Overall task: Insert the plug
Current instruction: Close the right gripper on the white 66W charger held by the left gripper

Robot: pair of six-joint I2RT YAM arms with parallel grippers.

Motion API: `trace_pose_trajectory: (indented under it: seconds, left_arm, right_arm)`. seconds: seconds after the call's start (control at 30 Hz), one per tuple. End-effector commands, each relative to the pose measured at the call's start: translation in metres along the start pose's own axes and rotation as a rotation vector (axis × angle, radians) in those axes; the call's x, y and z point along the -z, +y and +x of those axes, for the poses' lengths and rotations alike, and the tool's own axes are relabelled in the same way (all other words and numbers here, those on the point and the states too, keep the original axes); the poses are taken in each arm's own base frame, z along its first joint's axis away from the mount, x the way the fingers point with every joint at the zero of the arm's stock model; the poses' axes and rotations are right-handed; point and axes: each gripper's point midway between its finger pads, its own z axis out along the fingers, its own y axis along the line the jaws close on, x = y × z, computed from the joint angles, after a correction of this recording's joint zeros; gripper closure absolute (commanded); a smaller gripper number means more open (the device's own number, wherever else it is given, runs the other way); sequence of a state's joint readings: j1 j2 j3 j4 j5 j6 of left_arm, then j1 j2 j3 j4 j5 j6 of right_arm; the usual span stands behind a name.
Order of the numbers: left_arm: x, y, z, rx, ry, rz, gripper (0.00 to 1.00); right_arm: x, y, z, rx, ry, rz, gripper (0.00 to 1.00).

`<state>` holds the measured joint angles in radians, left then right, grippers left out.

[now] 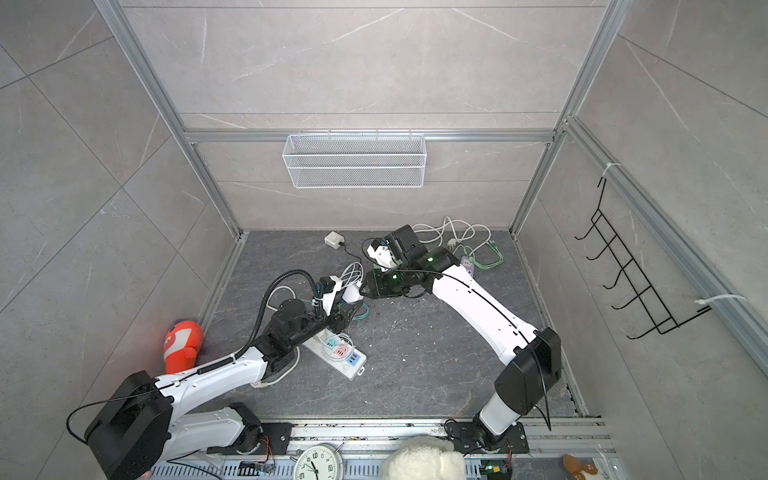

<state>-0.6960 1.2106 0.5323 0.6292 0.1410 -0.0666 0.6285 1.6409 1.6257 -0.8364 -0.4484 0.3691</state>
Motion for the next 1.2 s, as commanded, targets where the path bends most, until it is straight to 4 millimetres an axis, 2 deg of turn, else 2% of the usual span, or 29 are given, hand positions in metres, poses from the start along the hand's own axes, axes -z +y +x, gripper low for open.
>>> trace_pose_trajectory:
  seconds: [0.0,0.2,0.53,0.6,0.73,0.83,0.93,1.0,1.07,1.17]
  left_arm:
    - [0.001,-0.007,-0.031,-0.049,-0.102,0.024,0.78]
    - [0.001,-0.009,-0.030,-0.055,-0.101,0.035,0.78]
    - [0.002,-0.013,-0.030,-0.062,-0.104,0.056,0.78]
    - [0.002,-0.017,-0.030,-0.063,-0.102,0.075,0.78]
    - [0.000,-0.019,-0.026,-0.061,-0.087,0.092,0.75]
    - [-0.001,-0.019,-0.025,-0.053,-0.074,0.093,0.60]
    - [0.000,-0.018,-0.025,-0.049,-0.053,0.085,0.39]
    - [0.001,-0.019,-0.025,-0.062,-0.030,0.087,0.31]
    - [0.003,-0.021,-0.025,-0.065,-0.003,0.099,0.24]
    - [0.008,-0.029,-0.022,-0.066,0.043,0.143,0.22]
  right_arm:
    - [-0.005,0.011,-0.008,0.028,-0.002,-0.034,0.51]
    - [-0.019,0.018,-0.011,0.037,0.023,-0.058,0.51]
    - [-0.030,0.023,-0.008,0.042,0.050,-0.084,0.55]
    - [-0.032,0.023,-0.007,0.044,0.054,-0.089,0.59]
    - [-0.033,0.022,-0.008,0.043,0.053,-0.087,0.74]
    - [-0.032,0.022,-0.008,0.044,0.050,-0.081,0.80]
    - [-0.028,0.019,-0.011,0.047,0.029,-0.047,0.84]
    - [-0.022,0.014,-0.017,0.047,0.001,-0.005,0.86]
    - [-0.015,0.010,-0.023,0.044,-0.032,0.030,0.87]
    - [-0.007,-0.001,-0.034,0.031,-0.069,0.075,0.88]
